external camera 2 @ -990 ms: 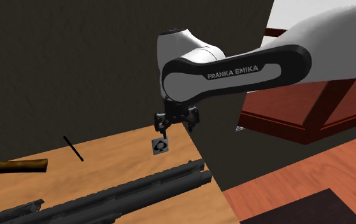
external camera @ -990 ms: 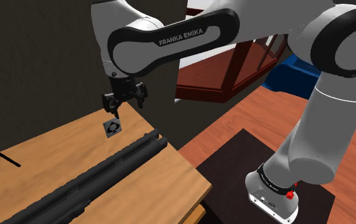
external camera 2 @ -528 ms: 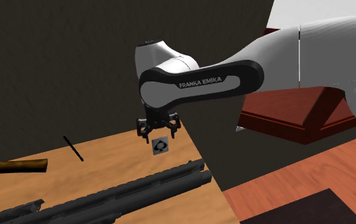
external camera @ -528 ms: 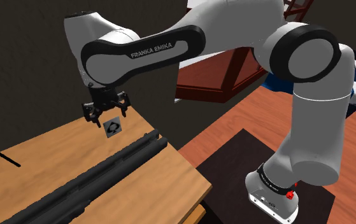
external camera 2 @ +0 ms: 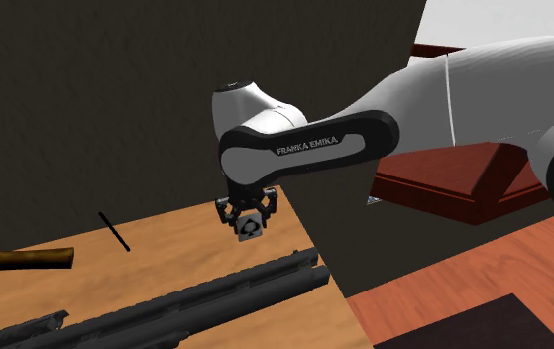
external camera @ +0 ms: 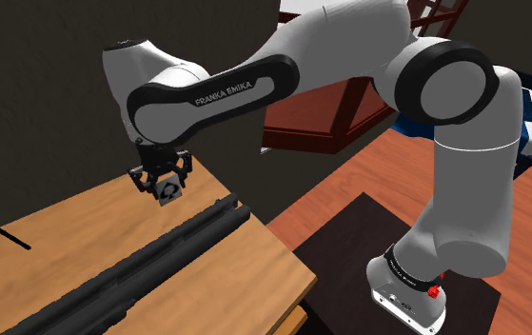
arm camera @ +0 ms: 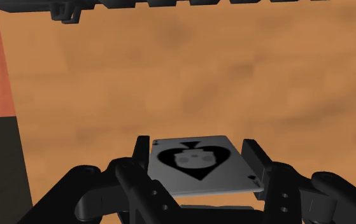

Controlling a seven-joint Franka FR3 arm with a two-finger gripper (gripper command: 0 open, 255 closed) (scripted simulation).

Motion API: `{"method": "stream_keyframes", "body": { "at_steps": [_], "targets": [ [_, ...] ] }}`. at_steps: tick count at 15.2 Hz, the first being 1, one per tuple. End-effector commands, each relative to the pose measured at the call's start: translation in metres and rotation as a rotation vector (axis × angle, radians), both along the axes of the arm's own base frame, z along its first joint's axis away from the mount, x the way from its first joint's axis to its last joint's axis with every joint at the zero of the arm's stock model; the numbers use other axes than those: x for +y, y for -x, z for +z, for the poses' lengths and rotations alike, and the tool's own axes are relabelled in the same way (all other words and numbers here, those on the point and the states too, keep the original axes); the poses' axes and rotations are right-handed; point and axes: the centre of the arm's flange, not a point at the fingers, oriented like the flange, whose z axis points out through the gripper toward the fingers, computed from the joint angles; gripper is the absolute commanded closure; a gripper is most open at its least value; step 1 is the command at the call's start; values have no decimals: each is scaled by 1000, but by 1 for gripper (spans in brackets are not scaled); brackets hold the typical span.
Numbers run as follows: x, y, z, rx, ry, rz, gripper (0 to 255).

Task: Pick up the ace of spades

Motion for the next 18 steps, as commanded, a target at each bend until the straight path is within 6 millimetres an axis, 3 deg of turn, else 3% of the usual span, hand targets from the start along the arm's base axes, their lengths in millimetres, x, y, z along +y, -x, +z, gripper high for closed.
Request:
{"method": "stream_keyframes", "body": {
  "at_steps": [1, 9, 18],
  "targets": [
    [0, 0, -1, 0, 0, 0, 255],
    [0, 0, -1, 0, 0, 0, 255],
    [0, 0, 46, 0, 0, 0, 255]
  ]
}}
